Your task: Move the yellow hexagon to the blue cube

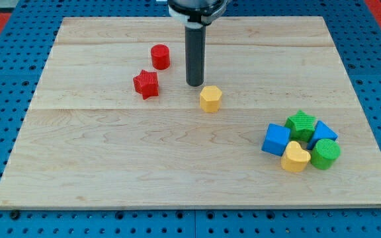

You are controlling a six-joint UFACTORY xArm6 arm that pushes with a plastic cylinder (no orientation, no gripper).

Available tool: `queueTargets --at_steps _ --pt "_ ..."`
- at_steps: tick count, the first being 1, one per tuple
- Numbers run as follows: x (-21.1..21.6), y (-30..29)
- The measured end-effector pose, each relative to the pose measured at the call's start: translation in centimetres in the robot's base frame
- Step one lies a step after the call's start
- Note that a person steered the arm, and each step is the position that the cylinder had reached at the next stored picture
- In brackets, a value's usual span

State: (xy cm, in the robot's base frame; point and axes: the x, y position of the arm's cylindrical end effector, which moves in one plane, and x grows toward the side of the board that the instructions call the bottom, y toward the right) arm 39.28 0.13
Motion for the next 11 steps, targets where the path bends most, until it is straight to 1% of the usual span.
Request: queueTargets --at_steps 1,2,4,5,6,7,8,9,10,11 --pt "2.5 -0.1" --pt "3.1 0.4" --pt "2.6 2.7" --pt "1.1 2.8" --pt "0.5 2.9" --pt "1.4 3.4" --pt "3.4 3.6" --pt "3.9 4.5" --pt "3.7 7.1" --pt "4.6 9.2"
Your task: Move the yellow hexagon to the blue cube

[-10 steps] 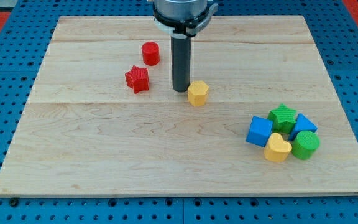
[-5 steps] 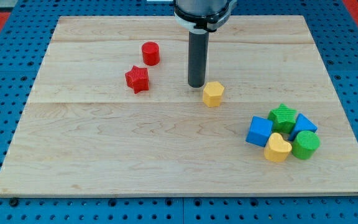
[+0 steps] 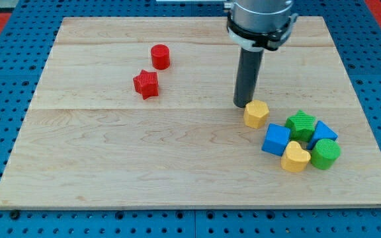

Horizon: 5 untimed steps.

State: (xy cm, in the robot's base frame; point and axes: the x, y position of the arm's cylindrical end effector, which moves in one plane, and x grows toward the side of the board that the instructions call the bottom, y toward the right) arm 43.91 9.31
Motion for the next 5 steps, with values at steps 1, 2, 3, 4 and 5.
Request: queueTargets --at_steps 1,2,3,4,5 --pt "1.4 0.1" --pt "1.4 0.1" --pt "1.4 1.1" --pt "1.4 1.7" --pt "1.4 0.5"
